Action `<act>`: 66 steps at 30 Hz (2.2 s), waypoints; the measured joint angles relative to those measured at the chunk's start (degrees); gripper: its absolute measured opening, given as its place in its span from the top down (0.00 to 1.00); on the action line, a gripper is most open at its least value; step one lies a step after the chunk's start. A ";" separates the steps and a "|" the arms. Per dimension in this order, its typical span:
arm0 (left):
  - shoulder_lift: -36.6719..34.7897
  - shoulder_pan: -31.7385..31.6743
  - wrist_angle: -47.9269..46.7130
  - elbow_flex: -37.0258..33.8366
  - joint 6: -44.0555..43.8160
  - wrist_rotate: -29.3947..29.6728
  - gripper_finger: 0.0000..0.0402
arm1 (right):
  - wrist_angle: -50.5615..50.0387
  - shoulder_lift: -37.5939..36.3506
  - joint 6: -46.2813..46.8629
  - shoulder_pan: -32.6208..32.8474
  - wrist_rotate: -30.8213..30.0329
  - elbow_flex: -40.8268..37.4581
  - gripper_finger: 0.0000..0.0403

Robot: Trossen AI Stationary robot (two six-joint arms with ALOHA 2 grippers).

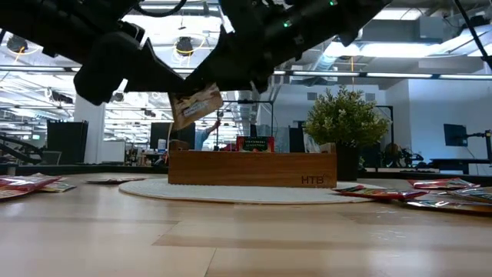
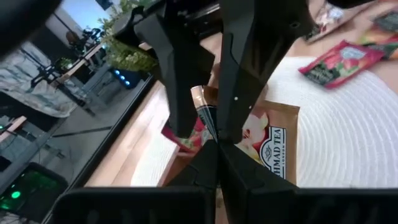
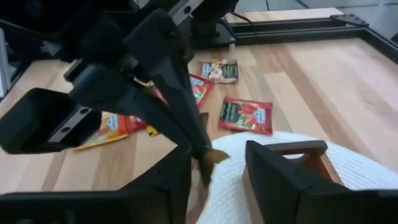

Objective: Pick & Place Tea
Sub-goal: Put the brown tea bag into the right section of the wooden organizer

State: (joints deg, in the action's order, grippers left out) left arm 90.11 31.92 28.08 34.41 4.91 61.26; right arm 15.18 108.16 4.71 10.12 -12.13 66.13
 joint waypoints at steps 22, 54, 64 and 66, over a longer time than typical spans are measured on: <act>-0.68 2.46 -0.52 0.11 -2.54 15.53 0.54 | -20.50 -6.61 -1.74 1.78 -11.86 -0.04 1.00; -0.66 1.60 -2.79 0.09 -9.73 8.98 0.55 | 18.03 -21.42 -1.70 -10.84 4.22 -39.03 1.00; -0.66 1.60 -2.82 0.09 -9.75 8.95 0.55 | 17.90 -21.36 -2.92 -11.38 1.29 -38.97 0.87; -0.66 1.59 -2.82 0.09 -9.79 8.93 0.55 | 17.37 -21.34 -3.36 -11.38 0.05 -38.99 0.80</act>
State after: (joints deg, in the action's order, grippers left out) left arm 89.45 33.51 25.26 34.50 -4.88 70.20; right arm 32.55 86.83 1.35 -1.25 -12.08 27.14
